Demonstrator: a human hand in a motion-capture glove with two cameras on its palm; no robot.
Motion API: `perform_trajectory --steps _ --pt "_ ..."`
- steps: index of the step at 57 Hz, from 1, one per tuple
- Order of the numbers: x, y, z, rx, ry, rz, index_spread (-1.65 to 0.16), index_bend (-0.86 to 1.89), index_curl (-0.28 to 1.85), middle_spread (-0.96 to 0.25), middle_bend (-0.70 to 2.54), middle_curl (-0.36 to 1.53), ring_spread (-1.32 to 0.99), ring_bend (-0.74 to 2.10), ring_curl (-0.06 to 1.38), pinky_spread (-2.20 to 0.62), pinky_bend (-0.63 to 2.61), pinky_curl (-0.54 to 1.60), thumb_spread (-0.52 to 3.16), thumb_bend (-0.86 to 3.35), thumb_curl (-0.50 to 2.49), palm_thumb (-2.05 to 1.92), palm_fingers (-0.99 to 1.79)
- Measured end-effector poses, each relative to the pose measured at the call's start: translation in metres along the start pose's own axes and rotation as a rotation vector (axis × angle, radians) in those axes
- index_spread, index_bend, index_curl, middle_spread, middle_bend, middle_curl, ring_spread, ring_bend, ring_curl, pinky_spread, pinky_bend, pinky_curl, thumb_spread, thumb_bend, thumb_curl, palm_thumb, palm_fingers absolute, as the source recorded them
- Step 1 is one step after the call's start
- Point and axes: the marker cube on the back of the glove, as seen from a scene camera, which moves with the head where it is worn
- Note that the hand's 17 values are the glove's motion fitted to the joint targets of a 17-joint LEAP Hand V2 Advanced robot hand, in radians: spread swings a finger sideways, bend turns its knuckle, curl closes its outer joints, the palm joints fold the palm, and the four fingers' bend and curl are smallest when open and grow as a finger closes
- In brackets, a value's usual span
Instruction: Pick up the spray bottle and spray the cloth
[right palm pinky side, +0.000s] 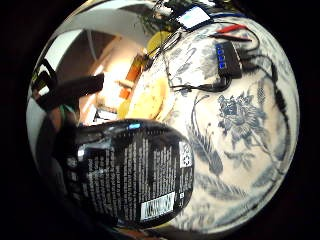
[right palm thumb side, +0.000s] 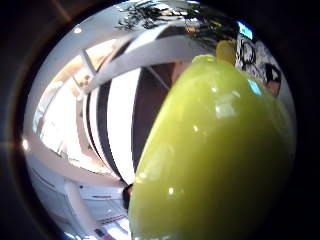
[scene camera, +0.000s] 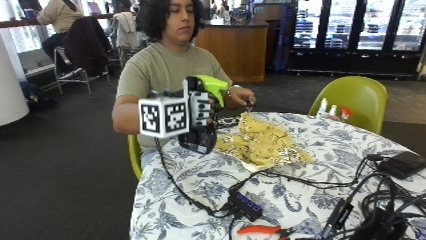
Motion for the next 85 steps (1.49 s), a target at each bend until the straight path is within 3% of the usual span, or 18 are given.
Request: perform_trajectory --steps 17,23,44,64,77,85 --pt "-0.078 0.003 0.020 -0.393 0.467 0.320 -0.25 0.34 0.50 -0.15 0.67 0.56 -0.16 0.71 0.47 -0.21 0.39 0.41 0.51 -0.02 0.66 0.99 1.37" --pt "-0.066 -0.004 0.042 -0.586 0.576 0.477 -0.25 0.35 0.53 -0.15 0.68 0.56 -0.16 0.71 0.48 -0.22 0.40 0.42 0.49 -0.02 0.69 0.99 1.36" --pt "0.039 -0.005 0.133 -0.869 0.834 0.776 -0.25 0.31 0.57 -0.15 0.71 0.58 -0.16 0.73 0.49 -0.20 0.43 0.43 0.55 -0.02 0.76 1.00 1.34" --pt "0.000 -0.014 0.129 -0.809 0.847 0.670 -0.25 0.26 0.60 -0.14 0.70 0.58 -0.15 0.74 0.49 -0.18 0.44 0.43 0.64 -0.02 0.80 1.01 1.32" --pt "0.043 -0.010 0.140 -0.854 0.796 0.775 -0.25 0.25 0.62 -0.14 0.69 0.58 -0.15 0.74 0.49 -0.18 0.43 0.43 0.66 -0.02 0.81 1.00 1.32" --pt "0.010 -0.030 0.183 -0.789 0.612 0.579 -0.25 0.24 0.63 -0.14 0.69 0.59 -0.15 0.74 0.49 -0.17 0.42 0.43 0.68 -0.02 0.82 1.00 1.32"
